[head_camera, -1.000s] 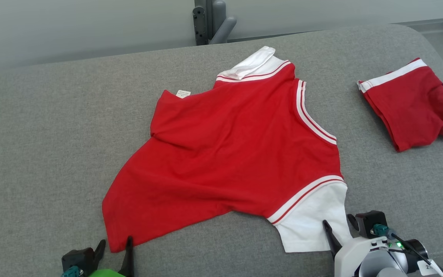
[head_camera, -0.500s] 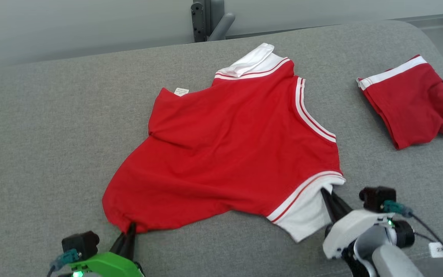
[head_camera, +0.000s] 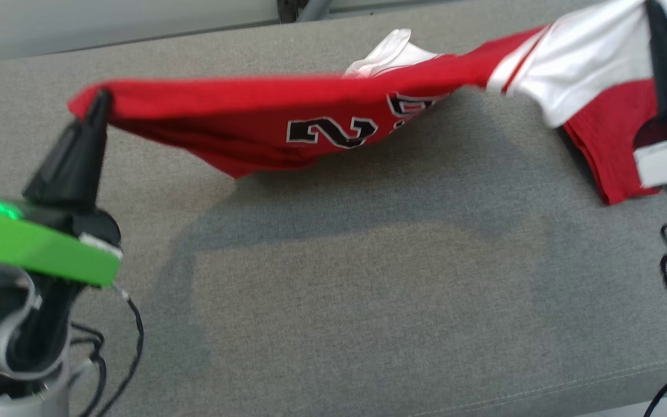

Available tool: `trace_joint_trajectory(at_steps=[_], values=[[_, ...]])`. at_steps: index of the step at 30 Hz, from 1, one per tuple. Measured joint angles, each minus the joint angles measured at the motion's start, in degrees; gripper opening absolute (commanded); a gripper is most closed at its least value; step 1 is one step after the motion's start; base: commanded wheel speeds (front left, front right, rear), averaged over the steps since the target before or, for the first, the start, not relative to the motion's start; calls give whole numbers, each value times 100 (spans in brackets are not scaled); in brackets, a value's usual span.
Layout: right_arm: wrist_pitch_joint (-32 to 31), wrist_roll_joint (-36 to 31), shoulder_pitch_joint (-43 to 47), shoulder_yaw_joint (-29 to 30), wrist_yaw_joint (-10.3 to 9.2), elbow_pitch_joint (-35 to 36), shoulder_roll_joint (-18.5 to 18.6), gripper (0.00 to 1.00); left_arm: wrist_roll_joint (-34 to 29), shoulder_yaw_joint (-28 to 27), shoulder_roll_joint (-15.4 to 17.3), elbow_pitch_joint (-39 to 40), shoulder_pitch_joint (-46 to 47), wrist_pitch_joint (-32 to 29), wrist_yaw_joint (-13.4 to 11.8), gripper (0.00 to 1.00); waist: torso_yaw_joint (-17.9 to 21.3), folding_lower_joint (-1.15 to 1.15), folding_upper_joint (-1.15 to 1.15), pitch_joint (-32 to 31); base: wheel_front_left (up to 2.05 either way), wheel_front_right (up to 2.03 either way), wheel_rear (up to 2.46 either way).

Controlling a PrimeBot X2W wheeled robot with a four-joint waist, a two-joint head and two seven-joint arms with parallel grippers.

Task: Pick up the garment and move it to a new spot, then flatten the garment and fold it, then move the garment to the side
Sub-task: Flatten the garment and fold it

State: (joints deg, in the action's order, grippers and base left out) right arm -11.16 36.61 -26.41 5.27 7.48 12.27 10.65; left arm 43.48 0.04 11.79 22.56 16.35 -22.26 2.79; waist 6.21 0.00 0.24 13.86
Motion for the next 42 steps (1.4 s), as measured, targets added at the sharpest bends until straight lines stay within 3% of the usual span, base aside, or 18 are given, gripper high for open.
trace_joint_trajectory(at_steps=[4,8,14,15,22,26,30,34,38,42], values=[[-212,-197,-1346,359,1,-215,45,0,-101,131,361,-160,1599,-557,-70,0,-25,0,0,390,0,0,0],[-274,-649,-2919,471,1,-1112,12,0,-412,364,519,-1251,3270,-799,-52,0,-84,0,0,840,0,0,0],[278,-1699,-4963,501,2,-2866,-199,0,-922,570,391,-3356,5181,-281,-69,0,-194,1,0,1495,0,0,0],[278,-1699,-4963,501,2,-2866,-199,0,-922,570,391,-3356,5181,-281,-69,0,-194,1,0,1495,0,0,0],[1856,-2341,-6596,855,8,-4262,-645,0,-1559,566,355,-4964,6783,1623,49,0,-280,2,0,2136,0,0,0],[2426,-2251,-6999,378,7,-4619,-684,0,-1688,620,307,-5504,7296,2892,288,0,-283,1,0,2411,0,0,0],[2558,-1802,-6652,-583,5,-4656,-705,0,-1918,998,399,-5983,7148,3608,428,0,-253,2,0,2591,0,0,0],[2595,-1209,-5388,-1504,4,-4273,-409,0,-1646,1131,492,-5926,6320,3706,454,0,-169,2,0,2588,0,0,0],[2614,-554,-3795,-1925,3,-3443,102,0,-1139,1277,605,-5227,5007,3729,463,0,-131,1,0,2470,0,0,0],[2614,-275,-2081,-1917,1,-2840,479,0,-925,1263,810,-4771,3301,3729,467,0,-121,1,0,2231,0,0,0]])
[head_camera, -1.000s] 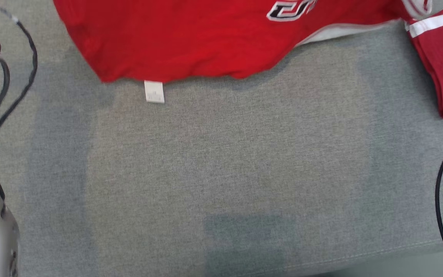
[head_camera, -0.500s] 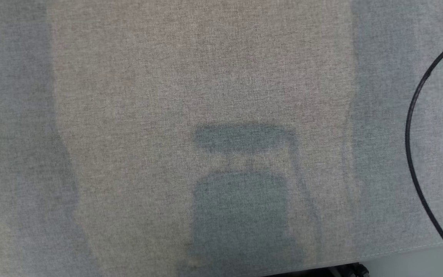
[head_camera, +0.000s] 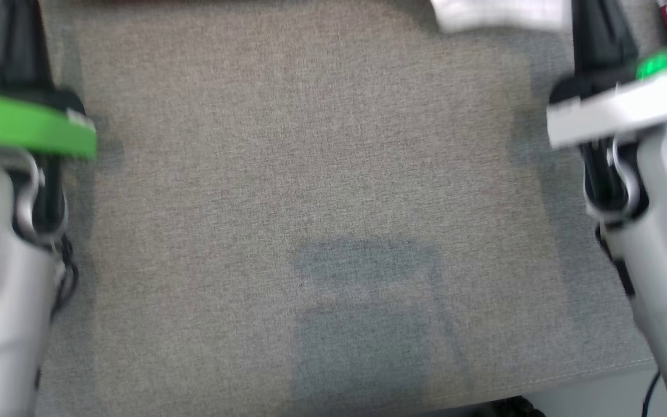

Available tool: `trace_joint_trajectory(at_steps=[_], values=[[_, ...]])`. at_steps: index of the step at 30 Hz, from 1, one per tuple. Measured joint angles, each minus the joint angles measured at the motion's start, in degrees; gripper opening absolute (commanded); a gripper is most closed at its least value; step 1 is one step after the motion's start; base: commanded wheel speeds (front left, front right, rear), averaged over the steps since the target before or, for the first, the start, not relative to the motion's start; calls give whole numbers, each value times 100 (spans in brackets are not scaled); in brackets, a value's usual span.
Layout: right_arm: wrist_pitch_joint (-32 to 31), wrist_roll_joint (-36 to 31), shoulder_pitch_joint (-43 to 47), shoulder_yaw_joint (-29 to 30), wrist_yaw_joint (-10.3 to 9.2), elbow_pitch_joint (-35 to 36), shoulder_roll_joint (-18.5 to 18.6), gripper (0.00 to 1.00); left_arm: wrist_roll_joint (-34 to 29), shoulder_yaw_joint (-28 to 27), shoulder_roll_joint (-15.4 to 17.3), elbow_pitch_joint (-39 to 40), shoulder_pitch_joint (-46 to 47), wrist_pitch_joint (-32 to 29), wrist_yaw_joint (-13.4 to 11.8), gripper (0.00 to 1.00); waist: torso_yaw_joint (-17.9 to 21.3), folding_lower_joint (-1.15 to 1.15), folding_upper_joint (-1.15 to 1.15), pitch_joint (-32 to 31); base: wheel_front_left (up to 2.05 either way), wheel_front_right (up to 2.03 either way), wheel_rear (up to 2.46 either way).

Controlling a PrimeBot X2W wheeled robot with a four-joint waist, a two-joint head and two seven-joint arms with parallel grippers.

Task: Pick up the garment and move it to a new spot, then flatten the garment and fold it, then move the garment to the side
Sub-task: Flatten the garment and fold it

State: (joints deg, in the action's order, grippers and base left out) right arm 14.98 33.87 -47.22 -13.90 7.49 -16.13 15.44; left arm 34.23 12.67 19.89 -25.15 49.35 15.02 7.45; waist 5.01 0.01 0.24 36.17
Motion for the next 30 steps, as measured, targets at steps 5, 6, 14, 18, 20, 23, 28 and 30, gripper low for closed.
trace_joint_trajectory(at_steps=[5,6,14,18,20,23,28,30], values=[[1,5,1707,247,1,600,129,0,-35,-144,-56,693,-1926,1,-77,0,-11,-1,0,-561,0,0,0],[1,-26,1951,309,5,639,121,0,-154,-124,-71,818,-2229,1,-124,0,-11,-1,0,-665,0,0,0],[1,-235,3768,631,5,699,49,0,-452,114,-445,1655,-4461,2,-660,0,-13,-1,0,-1526,0,0,0],[1,-153,4580,828,5,799,-24,0,-432,234,-648,2072,-5348,0,-872,0,-26,-2,0,-1872,0,0,0],[1,-44,5139,1045,5,934,-102,0,-438,358,-754,2376,-5828,-44,-1063,0,-51,-2,0,-2046,0,0,0],[1,27,5525,1161,5,1081,-158,0,-442,446,-811,2636,-6093,-152,-1163,0,-95,-2,0,-2127,0,0,0],[-103,29,5480,1107,5,1148,-260,0,-416,428,-799,2915,-6191,-422,-1371,0,-25,-2,0,-2118,0,0,0],[-147,21,5273,1024,4,1160,-313,0,-416,441,-748,2978,-6115,-605,-1378,0,9,-2,0,-2113,0,0,0]])
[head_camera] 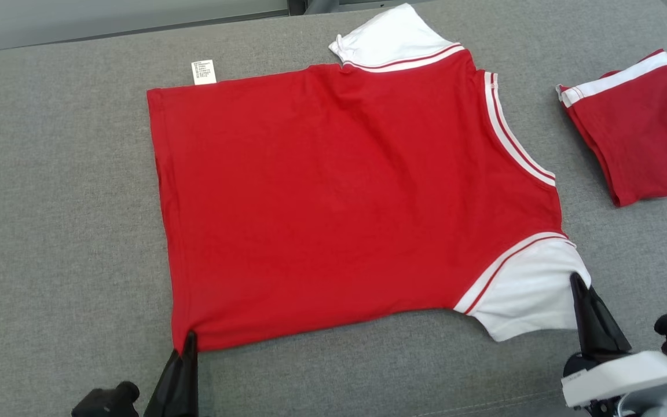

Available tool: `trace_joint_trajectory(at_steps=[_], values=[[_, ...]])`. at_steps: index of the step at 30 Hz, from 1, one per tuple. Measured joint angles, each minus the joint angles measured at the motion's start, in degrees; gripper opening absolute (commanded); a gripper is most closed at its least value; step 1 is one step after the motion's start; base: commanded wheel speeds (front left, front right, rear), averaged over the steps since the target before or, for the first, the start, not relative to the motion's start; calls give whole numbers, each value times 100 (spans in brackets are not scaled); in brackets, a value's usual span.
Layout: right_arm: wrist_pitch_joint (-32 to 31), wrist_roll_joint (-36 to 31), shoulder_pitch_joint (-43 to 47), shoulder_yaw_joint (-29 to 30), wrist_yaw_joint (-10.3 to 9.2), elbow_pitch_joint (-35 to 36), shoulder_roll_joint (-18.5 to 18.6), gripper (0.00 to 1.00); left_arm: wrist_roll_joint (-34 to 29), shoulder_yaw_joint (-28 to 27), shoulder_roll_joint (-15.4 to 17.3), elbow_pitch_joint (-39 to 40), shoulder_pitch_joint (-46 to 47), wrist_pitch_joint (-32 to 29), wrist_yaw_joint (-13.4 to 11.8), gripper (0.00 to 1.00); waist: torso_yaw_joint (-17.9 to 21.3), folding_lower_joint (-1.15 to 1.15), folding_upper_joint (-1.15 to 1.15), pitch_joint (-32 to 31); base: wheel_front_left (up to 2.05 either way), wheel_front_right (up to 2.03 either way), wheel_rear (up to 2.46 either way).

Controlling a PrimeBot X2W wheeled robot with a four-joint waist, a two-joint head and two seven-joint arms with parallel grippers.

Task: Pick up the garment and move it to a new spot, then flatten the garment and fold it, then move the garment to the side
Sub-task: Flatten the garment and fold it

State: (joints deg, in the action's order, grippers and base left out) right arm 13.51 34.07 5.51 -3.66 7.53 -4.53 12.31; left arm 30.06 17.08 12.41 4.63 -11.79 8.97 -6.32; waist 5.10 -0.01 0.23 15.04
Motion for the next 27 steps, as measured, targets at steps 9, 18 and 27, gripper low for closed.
trace_joint_trajectory(at_steps=[9,18,27], values=[[-501,141,-1059,-252,-1,-79,-9,0,449,-270,157,437,553,-811,-120,0,80,0,0,-116,0,0,0],[-970,189,-2053,-405,-3,-1000,32,0,510,-177,282,-11,1432,-1457,-123,0,-29,0,0,-89,0,0,0],[-1120,282,-2999,-514,-3,-1748,98,0,565,77,162,-699,2223,-1835,63,0,-135,0,0,-64,0,0,0]])
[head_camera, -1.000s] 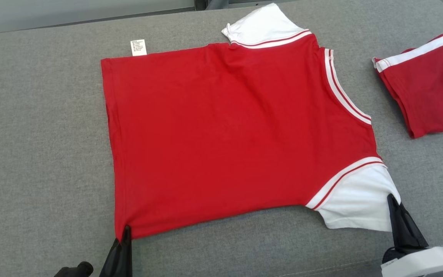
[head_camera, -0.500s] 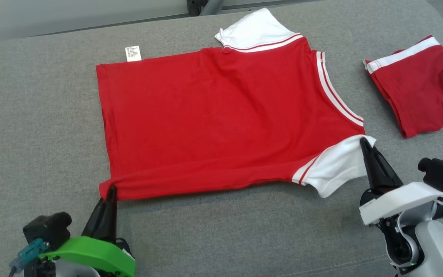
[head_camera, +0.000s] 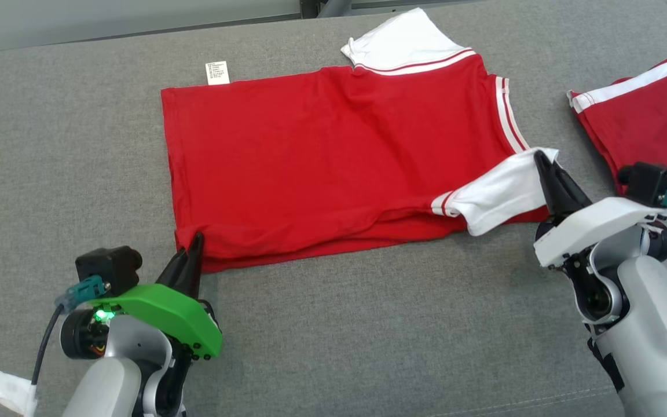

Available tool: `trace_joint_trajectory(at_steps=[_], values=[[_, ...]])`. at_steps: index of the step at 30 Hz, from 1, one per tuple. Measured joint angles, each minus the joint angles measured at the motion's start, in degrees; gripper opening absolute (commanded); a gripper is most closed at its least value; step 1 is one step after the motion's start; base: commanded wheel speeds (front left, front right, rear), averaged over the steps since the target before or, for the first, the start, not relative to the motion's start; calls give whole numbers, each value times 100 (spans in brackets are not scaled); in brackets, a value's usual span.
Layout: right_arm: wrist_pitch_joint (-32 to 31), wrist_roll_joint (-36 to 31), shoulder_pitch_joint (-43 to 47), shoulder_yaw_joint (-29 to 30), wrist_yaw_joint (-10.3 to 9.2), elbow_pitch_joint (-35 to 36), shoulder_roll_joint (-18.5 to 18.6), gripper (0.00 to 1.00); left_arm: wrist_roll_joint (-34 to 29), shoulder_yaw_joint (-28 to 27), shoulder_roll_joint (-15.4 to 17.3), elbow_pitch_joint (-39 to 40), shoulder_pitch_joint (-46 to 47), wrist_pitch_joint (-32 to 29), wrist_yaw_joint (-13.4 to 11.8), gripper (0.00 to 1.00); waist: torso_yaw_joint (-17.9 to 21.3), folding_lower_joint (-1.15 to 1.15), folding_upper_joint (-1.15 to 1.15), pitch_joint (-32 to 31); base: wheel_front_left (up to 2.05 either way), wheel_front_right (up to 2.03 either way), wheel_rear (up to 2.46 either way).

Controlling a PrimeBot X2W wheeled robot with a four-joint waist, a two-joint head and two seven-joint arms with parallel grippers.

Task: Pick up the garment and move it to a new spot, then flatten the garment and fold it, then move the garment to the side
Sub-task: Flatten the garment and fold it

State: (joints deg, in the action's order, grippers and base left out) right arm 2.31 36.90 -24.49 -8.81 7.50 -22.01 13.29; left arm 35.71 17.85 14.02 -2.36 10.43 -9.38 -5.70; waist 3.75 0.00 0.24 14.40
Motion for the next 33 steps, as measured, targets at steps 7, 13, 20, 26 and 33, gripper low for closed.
trace_joint_trajectory(at_steps=[7,13,20,26,33], values=[[-125,31,-449,-110,0,-281,124,0,144,-67,-80,-292,376,-55,51,0,-15,0,0,100,0,0,0],[-70,-69,-799,-250,0,-681,98,0,380,-142,-135,-731,730,-233,111,0,-63,0,0,215,0,0,0],[-1,-231,-1164,-624,0,-1188,4,100,521,-113,-265,-1281,1014,-307,167,100,-80,0,0,322,0,0,0],[477,-289,-1331,-732,0,-1354,86,100,252,-167,-160,-1414,1006,237,105,100,-34,0,0,343,0,0,0],[904,-557,-886,-861,0,-1158,454,100,275,-318,-144,-1069,350,687,1,100,9,0,0,218,0,0,0]])
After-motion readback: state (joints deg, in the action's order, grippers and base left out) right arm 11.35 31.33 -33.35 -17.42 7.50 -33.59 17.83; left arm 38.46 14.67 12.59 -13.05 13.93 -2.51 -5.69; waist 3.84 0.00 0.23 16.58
